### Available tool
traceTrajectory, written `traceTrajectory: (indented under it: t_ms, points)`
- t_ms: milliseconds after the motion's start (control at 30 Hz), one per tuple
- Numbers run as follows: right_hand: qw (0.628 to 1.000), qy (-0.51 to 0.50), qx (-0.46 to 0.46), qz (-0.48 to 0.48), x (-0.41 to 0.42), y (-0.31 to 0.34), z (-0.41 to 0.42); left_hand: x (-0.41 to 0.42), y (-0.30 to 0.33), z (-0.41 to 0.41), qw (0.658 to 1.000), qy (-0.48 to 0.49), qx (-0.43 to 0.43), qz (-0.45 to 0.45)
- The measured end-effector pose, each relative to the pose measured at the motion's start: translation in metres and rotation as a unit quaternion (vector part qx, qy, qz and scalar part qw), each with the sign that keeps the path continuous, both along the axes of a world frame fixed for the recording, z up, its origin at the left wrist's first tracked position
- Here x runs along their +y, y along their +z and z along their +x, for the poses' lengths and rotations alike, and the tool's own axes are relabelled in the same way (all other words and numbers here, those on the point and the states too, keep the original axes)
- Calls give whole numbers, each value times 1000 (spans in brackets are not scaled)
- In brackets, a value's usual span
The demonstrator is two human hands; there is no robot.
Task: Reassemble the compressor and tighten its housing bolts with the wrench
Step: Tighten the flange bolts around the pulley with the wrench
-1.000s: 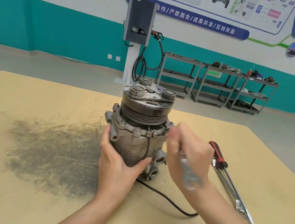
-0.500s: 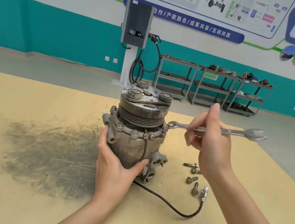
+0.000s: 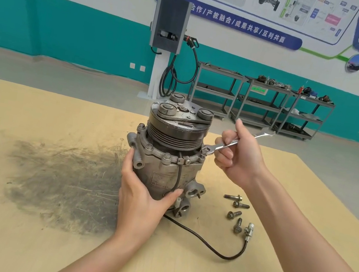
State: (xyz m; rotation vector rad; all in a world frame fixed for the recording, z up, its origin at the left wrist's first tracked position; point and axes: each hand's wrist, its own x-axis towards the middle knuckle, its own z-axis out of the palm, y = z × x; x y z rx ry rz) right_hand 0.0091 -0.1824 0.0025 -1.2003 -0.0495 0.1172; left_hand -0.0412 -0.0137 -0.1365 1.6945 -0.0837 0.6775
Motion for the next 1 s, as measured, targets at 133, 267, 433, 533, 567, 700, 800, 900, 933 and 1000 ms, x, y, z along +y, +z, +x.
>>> traceTrajectory:
  t_ms: [133,267,433,533,567,700,800,900,933,1000]
  points:
    - [997,-57,-59,-12,7,-6,-9,-1,1,-1,1000,2,1,2]
    - [938,-237,-231,-107,22,-27,-33,-1,1,0,1000,7,-4,1]
    - [650,-325,-503,-468,38,-28,-61,-1,0,1,1000,7,-6,0]
    - [499,-340,-519,-605,45,-20,-68,0,2,0,1000,-4,-1,-16]
    - [502,-336,-507,-615,46,-17,-70,0,3,0,1000,-5,-2,-18]
    - [622,-284,-510,-521,36,-7,-76,0,0,0,1000,8,-7,-2]
    - [800,-213,-453,-331,17,2,-71,0,0,1,1000,6,-2,0]
    - [915,-191,-299,-192,2,6,-52,0,0,2,1000,8,0,3]
    - [941,-173,-243,-159,-1,6,-45,0,0,1,1000,9,1,4]
    - [969,-135,-173,-115,-4,1,-30,0,1,1,1000,9,2,3]
